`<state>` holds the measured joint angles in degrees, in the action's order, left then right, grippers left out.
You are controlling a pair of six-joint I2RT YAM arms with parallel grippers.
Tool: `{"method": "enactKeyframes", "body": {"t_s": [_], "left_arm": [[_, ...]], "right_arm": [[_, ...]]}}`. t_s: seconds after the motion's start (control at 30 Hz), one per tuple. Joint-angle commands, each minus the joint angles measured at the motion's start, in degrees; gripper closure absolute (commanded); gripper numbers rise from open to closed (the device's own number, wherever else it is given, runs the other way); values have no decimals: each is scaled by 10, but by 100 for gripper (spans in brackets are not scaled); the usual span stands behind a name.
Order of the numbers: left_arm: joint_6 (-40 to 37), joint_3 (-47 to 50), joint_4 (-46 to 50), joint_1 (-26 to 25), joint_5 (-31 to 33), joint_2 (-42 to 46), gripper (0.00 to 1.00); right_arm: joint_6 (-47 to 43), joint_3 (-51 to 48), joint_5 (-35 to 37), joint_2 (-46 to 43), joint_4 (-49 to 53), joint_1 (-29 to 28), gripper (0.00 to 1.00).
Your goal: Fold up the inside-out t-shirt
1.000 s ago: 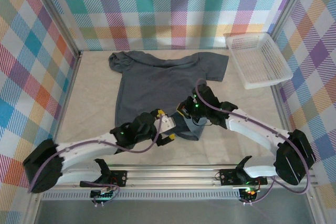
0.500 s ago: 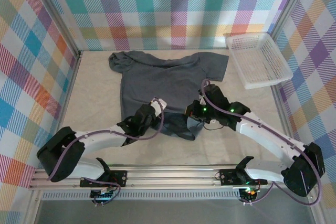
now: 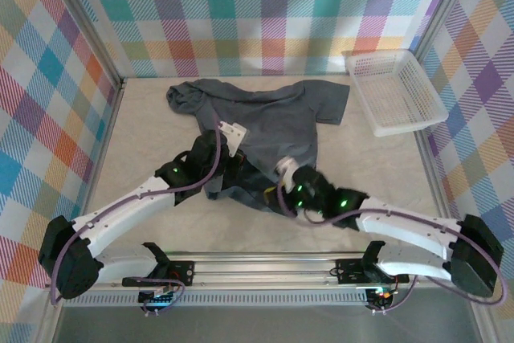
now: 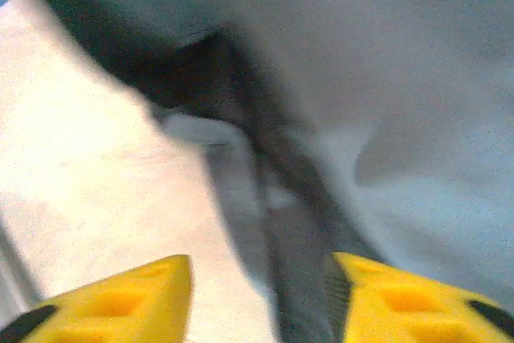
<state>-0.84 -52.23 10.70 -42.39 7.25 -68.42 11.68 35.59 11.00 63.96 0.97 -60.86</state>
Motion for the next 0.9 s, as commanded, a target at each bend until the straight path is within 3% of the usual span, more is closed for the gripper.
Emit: {"method": "enactKeyframes", "body": {"t_s": [0.0,0.07,0.13,0.2,0.3,0.4,0.5,0.6,0.7,0.8,0.87], "left_arm": [[55,-32,72,6,17,-9,100],[61,-47,83,9,18,-13,100],[69,-72,103,12,12,-17,100],[78,-99,128,15,-3,-20,100],[87,-132,154,17,-35,-14,100],[100,-160,172,17,-55,-7,100],[119,-213,205,13,-103,-15,100],[128,-283,242,3,-131,-31,100],[135,-329,252,1,-126,-40,100],[141,-363,245,1,-128,-55,100],[151,-383,236,0,-134,-72,100]], "right_arm": [[-205,-21,96,80,-232,-79,70],[-287,-5,151,161,-314,-93,85],[-384,17,252,250,-413,-88,100],[-521,48,332,347,-534,-62,100],[-653,95,349,450,-656,-1,100],[-699,149,347,489,-633,51,100],[-659,191,330,496,-540,103,100],[-524,256,276,485,-293,162,100],[-343,329,185,480,-51,224,100],[-236,358,75,452,47,240,100],[-136,379,-50,433,86,240,100]]}}
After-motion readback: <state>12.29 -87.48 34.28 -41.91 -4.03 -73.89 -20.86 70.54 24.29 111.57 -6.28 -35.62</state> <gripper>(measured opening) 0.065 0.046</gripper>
